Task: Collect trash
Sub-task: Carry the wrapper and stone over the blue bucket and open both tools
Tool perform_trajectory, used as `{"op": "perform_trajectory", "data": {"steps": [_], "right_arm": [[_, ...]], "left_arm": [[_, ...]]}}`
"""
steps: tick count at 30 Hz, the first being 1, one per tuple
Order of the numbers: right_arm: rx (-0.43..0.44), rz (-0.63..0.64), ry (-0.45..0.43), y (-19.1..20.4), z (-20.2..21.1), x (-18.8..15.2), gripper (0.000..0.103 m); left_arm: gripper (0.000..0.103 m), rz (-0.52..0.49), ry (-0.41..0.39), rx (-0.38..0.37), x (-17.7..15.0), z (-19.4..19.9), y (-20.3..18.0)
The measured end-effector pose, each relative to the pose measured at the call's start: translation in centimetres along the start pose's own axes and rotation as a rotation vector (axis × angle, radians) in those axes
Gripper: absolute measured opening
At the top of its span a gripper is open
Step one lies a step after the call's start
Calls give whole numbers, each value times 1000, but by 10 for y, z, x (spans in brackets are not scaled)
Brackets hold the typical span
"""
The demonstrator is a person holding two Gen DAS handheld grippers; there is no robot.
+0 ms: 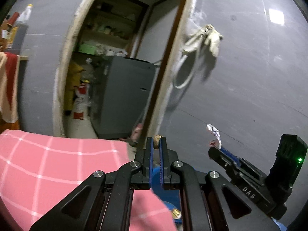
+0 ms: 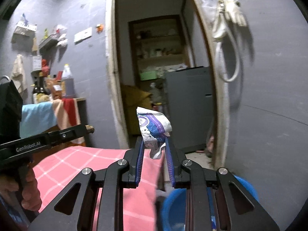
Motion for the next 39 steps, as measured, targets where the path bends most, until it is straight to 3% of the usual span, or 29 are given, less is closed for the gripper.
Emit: {"op": "perform_trajectory", "data": {"steps": [9, 24, 35, 39], "right_arm": [[-128, -86, 85, -45, 13, -15, 20], [-212, -230, 264, -84, -4, -44, 21], [-239, -269, 319, -97, -11, -51, 31], [-246, -280, 317, -100, -11, -51, 32]], "left_arm": [[4, 2, 107, -75, -16, -44, -42], [4, 39, 365, -57, -64, -109, -55], [4, 33, 438, -44, -84, -127, -55], [10, 32, 447, -36, -85, -125, -49]]}}
Point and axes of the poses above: each gripper's, at about its wrist camera, not at the fingertips, and z roughly against the way its jaws point, y to its left, x to its top, the point moved 1 cm from there along -z, roughly the way its jaws point, and after that the axes turned 3 degrees about -z, right-handed, at the moved point
